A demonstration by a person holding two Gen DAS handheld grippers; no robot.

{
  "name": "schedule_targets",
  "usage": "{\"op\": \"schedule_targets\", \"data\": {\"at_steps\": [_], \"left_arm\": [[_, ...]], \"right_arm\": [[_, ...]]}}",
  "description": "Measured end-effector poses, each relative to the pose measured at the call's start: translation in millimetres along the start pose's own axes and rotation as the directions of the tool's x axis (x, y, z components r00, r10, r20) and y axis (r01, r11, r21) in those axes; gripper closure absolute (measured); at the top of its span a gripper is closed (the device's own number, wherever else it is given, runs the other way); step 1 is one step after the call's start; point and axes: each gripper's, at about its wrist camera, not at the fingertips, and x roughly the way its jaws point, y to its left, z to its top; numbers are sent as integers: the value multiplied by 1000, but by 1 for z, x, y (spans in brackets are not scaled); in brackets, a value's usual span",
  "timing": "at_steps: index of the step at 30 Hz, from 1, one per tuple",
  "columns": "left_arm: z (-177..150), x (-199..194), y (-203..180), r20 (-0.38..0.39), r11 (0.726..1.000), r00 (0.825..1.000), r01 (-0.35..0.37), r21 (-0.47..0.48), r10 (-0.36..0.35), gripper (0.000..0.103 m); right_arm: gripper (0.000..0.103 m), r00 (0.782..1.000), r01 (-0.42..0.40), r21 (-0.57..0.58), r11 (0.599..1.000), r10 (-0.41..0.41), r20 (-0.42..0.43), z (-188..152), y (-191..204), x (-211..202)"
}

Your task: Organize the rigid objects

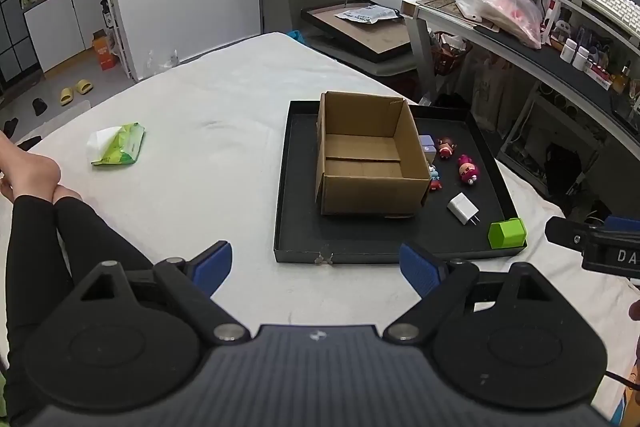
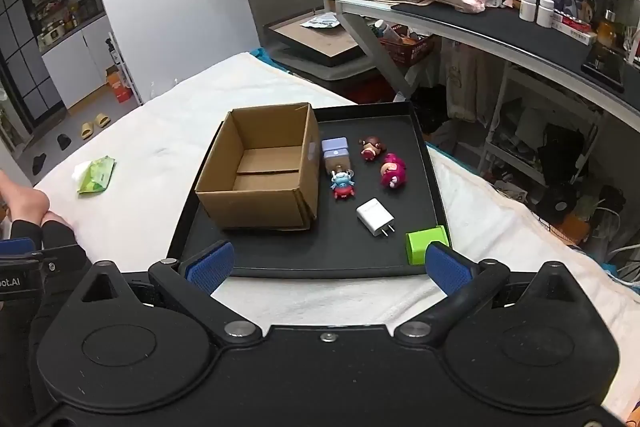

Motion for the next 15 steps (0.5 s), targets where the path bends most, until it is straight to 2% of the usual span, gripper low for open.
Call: {"op": "schedule_targets", "data": {"at_steps": [15], "left_arm": [[0,-1,-1,-1,1000,1000,4,-5,-4,13]], "right_arm": [[0,1000,21,-11,1000,-21,2,-6,7,1]]}}
